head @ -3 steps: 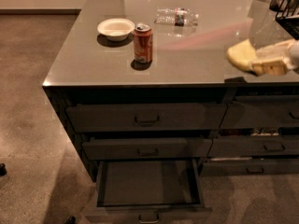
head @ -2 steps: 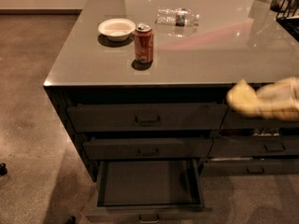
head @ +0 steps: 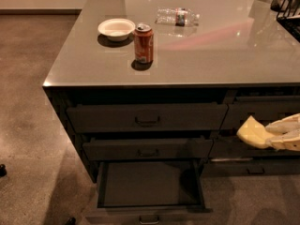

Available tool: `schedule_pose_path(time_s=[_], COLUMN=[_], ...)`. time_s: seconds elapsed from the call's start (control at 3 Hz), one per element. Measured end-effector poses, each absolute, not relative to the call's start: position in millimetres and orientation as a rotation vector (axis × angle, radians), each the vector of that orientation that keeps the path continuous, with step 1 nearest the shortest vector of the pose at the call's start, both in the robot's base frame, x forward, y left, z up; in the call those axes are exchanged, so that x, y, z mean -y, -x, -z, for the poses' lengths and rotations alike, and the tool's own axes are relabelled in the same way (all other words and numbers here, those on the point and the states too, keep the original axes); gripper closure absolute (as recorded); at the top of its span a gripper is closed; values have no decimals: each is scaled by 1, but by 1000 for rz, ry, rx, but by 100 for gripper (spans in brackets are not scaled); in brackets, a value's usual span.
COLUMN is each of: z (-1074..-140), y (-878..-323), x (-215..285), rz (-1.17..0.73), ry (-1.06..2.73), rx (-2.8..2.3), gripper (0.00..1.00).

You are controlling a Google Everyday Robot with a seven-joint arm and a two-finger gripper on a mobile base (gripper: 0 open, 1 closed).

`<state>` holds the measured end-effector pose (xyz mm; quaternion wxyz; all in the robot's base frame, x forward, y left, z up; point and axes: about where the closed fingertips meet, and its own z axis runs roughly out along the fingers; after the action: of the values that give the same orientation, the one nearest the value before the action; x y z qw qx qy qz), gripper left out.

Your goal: Place sponge into bottom drawer

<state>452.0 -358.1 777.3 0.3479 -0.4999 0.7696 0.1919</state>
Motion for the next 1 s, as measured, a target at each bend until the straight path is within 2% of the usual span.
schedule_pose_path(time_s=[0.33, 0.67, 1.0], z=[-745, -660, -534], y=[-455, -446, -421], x=[344, 321, 299], rz=[-560, -657, -692], ry=[1284, 1229, 1149], rx=[-2021, -2060, -2169], gripper=[100, 100, 100])
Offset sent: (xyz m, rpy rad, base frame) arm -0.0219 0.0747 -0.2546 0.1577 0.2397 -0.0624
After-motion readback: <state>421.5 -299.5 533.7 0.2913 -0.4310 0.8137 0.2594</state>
